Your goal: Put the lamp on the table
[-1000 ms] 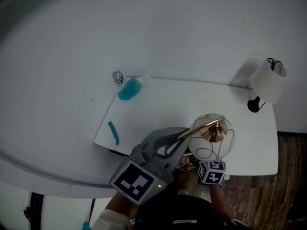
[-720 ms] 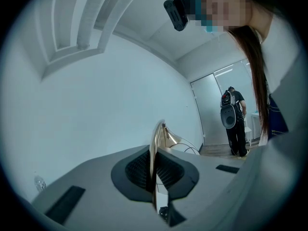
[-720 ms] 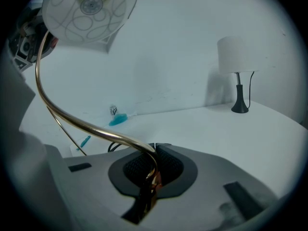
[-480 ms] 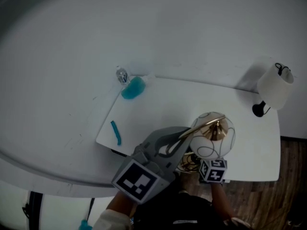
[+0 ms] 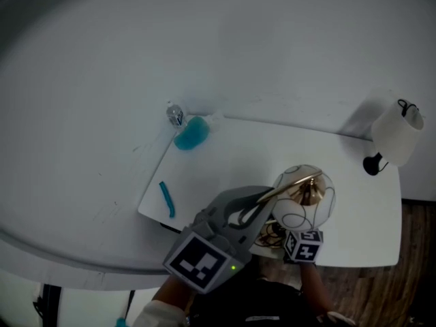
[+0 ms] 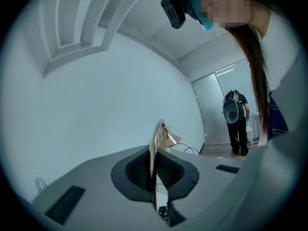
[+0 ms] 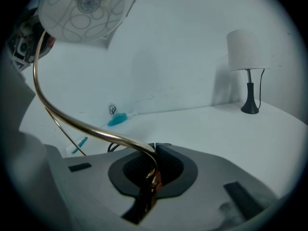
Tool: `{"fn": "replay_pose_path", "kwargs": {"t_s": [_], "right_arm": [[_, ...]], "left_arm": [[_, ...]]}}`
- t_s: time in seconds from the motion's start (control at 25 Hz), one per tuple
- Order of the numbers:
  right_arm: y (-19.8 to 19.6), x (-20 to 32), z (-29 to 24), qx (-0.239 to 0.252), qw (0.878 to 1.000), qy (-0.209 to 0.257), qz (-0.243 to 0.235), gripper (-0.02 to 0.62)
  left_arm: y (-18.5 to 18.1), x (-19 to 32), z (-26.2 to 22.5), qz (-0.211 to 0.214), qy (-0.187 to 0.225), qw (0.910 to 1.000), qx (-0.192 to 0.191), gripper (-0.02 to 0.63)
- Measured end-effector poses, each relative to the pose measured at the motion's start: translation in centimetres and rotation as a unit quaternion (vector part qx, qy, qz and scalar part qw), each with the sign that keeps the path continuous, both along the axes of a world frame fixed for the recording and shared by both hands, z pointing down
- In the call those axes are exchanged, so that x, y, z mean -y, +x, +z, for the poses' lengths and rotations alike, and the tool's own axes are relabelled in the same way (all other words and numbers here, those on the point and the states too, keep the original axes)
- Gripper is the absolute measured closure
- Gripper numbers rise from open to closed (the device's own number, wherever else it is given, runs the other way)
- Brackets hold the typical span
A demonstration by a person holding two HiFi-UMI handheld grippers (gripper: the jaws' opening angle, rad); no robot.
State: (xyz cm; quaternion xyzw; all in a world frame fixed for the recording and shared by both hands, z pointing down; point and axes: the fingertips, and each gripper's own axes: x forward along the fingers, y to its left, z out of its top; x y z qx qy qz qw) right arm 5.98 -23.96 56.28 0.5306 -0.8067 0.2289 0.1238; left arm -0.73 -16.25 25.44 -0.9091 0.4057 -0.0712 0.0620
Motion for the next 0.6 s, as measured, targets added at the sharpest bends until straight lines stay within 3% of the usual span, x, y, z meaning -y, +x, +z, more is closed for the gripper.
{"fn": "replay_pose_path", "kwargs": {"t_s": [0.6], "right_arm": [[-1.1,2.6,1.4,-0.011,1.000,-0.021,0.001,0.588]], "left_arm": [[-1.8,3.3,0.6,0.005,-0.012,0.9999,0.002,0.601]]}}
